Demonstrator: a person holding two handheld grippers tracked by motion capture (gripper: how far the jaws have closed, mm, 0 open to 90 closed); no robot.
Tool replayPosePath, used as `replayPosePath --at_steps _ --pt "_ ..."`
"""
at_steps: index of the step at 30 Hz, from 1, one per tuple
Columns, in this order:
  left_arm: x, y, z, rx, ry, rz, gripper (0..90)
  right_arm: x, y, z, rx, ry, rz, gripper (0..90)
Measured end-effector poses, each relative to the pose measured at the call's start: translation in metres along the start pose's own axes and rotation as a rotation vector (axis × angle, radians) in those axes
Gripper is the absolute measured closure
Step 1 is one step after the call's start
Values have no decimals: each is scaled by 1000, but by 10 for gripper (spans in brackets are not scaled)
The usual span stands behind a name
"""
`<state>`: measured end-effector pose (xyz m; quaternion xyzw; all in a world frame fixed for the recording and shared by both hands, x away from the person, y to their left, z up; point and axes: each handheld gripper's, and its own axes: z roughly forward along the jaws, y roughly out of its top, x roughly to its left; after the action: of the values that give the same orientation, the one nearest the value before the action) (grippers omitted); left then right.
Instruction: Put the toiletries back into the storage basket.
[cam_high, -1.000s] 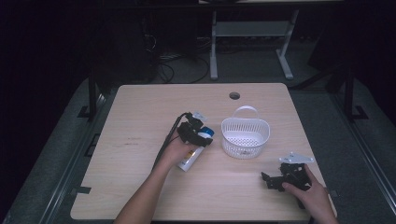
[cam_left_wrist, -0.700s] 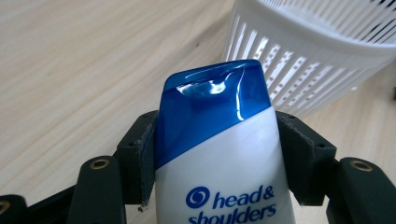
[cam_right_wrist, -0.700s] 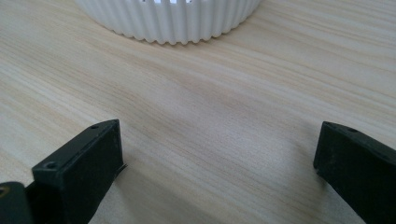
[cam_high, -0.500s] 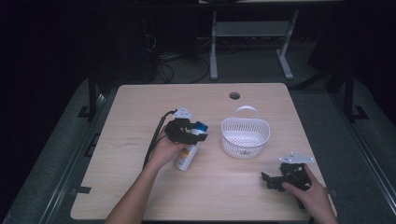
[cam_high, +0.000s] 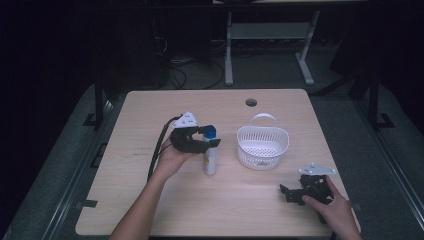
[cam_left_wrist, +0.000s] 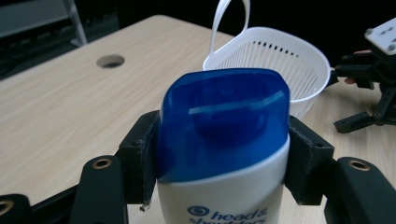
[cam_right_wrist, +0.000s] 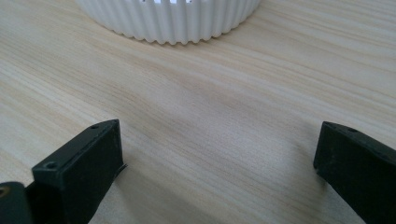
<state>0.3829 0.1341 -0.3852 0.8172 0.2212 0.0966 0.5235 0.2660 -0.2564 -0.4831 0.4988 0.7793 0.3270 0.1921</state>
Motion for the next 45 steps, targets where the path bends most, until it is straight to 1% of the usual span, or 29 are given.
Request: replayPosePath --at_steps 3,7,10,13,17,20,24,31,37,45 --pt "-1 1 -1 -20 -7 6 380 0 0 0 1 0 0 9" --pt "-3 3 -1 -41 -2 24 380 0 0 0 0 0 0 9" --pt "-4 5 -2 -56 -7 27 380 0 0 0 0 0 0 9" --pt "-4 8 -4 -70 -12 27 380 0 0 0 0 0 0 9" --pt "-5 15 -5 -79 -15 40 380 0 0 0 0 0 0 8" --pt "-6 21 -6 -86 -19 54 380 0 0 0 1 0 0 9" --pt "-7 30 -7 -106 -28 62 380 0 0 0 1 0 0 9" --pt "-10 48 -8 -124 -41 92 380 0 0 0 0 0 0 9" --pt "-12 62 -10 -148 -42 103 380 0 0 0 0 -1 0 9" --pt "-14 80 -10 -168 -66 119 380 0 0 0 0 0 0 9"
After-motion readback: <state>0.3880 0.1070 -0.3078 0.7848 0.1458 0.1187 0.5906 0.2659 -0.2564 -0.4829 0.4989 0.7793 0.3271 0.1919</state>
